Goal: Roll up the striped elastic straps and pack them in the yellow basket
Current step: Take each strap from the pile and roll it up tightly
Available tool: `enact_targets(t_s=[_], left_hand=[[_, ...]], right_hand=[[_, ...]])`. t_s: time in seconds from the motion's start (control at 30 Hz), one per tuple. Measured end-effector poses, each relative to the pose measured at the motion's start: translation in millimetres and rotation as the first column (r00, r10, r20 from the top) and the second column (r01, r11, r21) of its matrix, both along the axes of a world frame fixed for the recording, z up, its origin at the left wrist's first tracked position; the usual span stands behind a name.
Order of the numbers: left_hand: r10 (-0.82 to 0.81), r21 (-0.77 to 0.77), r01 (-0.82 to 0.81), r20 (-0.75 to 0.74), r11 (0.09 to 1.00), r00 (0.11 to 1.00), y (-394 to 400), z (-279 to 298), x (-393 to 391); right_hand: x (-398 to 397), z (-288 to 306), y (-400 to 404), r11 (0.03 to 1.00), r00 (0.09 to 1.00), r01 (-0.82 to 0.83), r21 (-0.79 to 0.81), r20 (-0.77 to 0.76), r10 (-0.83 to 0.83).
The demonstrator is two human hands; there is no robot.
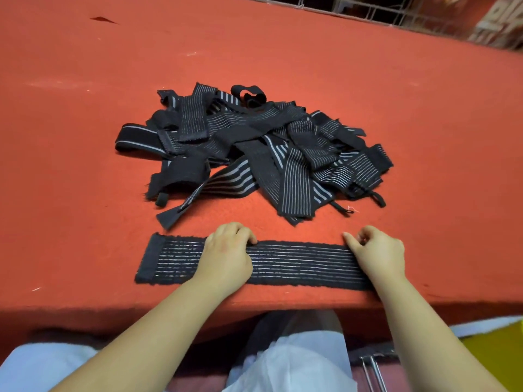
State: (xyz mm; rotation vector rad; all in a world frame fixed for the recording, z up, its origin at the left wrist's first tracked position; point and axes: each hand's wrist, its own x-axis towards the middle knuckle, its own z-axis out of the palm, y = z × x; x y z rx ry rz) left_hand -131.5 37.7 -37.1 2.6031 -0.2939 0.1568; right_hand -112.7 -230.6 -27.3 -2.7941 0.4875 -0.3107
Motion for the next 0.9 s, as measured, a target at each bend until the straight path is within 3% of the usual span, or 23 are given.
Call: enact_targets(t_s=[0.13,0.23,0.37,0.5,0.63,0.73,0.9], left_hand=[[-0.018,-0.006,0.018,-0.045,1.0,0.999,-0.8,4.5,7.0],[-0.038,-0.057,0.03,-0.138,0.998,0.99,-8.0,13.4,22.0],[-0.044,-0.311,-0.063,-0.326,0.948,0.944,-31.4,27.8,48.0],[-0.052,-0.481,-0.215,-0.483,0.85,0.874,-58.8,38.1,69.9],[-0.013,-0.439,-0.215,-0.46,0.872,0.888,-74.1,45.3,97.3],[-0.019,-0.462,-0.219,-0.457,0.859,0.889,-86.8,52.9,125.8],[-0.104,-0.628,-0.33,-0.552,0.705,0.827,-112.3,58.1,172.7]], right_hand=[[5.8,-3.6,3.5,0.999,0.998,0.003,-0.042,0.057,0.0],[18.6,-1.0,15.7,0.998,0.994,-0.055,0.015,0.101,0.053],[43.8,1.4,41.8,0.971,0.985,-0.154,0.184,0.107,0.135],[65.4,4.6,61.3,0.941,0.993,-0.117,0.317,0.033,0.112],[81.3,11.3,59.2,0.977,0.994,-0.088,0.193,0.086,0.073],[102.9,17.8,56.1,0.952,0.982,-0.172,0.253,0.126,0.144],[149.9,19.9,47.3,0.899,0.97,-0.209,0.385,0.198,0.14]])
